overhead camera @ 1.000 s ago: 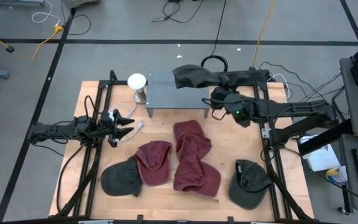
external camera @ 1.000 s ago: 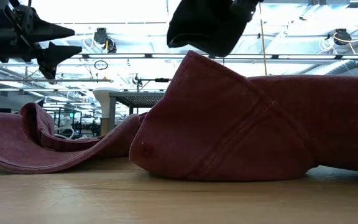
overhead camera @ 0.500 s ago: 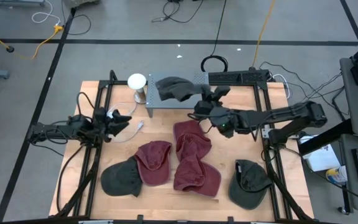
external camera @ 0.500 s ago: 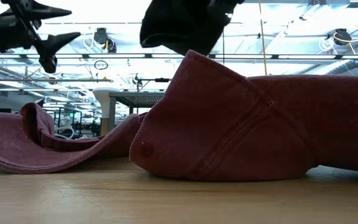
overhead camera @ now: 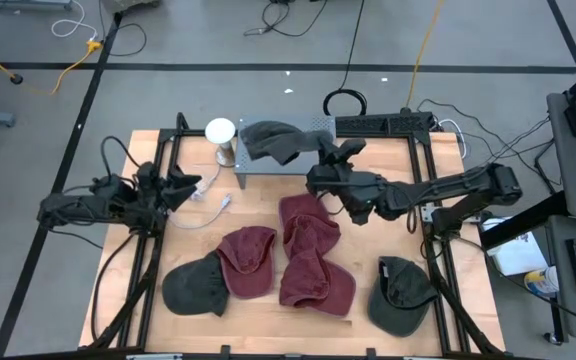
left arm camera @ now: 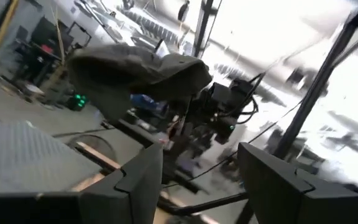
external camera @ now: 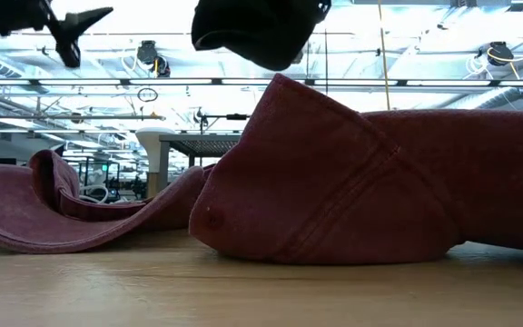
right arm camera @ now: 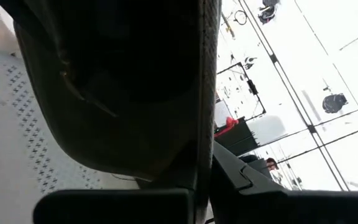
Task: Pick & Place hat
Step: Put the top black cap on the shelf
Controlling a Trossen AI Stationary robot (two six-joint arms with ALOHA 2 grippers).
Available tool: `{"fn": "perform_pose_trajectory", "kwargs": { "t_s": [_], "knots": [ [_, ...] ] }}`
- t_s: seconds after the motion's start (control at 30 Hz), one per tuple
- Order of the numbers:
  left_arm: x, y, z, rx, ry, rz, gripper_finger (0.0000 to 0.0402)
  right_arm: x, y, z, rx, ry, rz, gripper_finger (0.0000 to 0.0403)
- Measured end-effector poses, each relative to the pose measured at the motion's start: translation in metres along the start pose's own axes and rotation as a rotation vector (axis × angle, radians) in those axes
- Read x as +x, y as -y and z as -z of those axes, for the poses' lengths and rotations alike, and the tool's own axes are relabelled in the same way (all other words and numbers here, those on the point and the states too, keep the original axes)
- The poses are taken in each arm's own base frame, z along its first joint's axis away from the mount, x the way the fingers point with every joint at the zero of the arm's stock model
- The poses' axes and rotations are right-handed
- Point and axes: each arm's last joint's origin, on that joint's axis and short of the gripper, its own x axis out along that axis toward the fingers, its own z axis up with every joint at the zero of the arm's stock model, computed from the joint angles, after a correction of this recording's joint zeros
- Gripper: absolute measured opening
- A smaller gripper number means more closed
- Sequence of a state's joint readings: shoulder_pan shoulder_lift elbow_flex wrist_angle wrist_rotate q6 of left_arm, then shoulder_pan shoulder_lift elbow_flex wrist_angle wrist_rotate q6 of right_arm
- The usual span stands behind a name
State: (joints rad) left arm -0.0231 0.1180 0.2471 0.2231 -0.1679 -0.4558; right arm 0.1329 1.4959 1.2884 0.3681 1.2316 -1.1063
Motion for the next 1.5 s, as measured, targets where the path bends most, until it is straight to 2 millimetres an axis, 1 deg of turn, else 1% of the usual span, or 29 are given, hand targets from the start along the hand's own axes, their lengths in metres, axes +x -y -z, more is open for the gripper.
{"fn": "perform_pose_trajectory", "kwargs": {
  "t_s": [0.1,0.2,0.3,0.43,0.57,0.67,0.83,0.97,1.23,1.5],
  "knots": [
    [0.01,0.009,-0.017,0.048,-0.011,-0.05,0.0214,0.0,0.003,-0.001,-0.013,0.004,0.01,0.0008],
    [0.022,0.019,-0.036,0.035,0.013,-0.08,0.0214,0.0,0.004,-0.002,-0.043,0.01,0.015,0.0008],
    [0.036,0.03,-0.055,-0.03,0.05,-0.119,0.0214,0.0,0.006,-0.003,-0.041,0.031,0.017,0.0008],
    [0.056,0.042,-0.076,-0.144,0.089,-0.157,0.0214,0.0,0.01,-0.005,-0.041,0.05,0.034,0.0008],
    [0.076,0.053,-0.092,-0.259,0.112,-0.159,0.0214,-0.001,0.018,-0.008,-0.006,0.083,0.064,0.0008],
    [0.09,0.06,-0.101,-0.332,0.12,-0.154,0.0214,-0.001,0.026,-0.01,0.033,0.122,0.095,0.0008],
    [0.112,0.066,-0.107,-0.444,0.13,-0.167,0.0214,-0.003,0.038,-0.013,0.022,0.22,0.162,0.0008],
    [0.128,0.066,-0.107,-0.493,0.13,-0.164,0.0214,-0.005,0.047,-0.015,-0.019,0.274,0.222,0.0008],
    [0.153,0.063,-0.097,-0.625,0.149,-0.12,0.0214,-0.011,0.065,-0.011,0.025,0.278,0.251,0.0008],
    [0.169,0.06,-0.086,-0.673,0.167,-0.099,0.0214,-0.017,0.071,-0.01,0.034,0.292,0.246,0.0008]
  ]
}}
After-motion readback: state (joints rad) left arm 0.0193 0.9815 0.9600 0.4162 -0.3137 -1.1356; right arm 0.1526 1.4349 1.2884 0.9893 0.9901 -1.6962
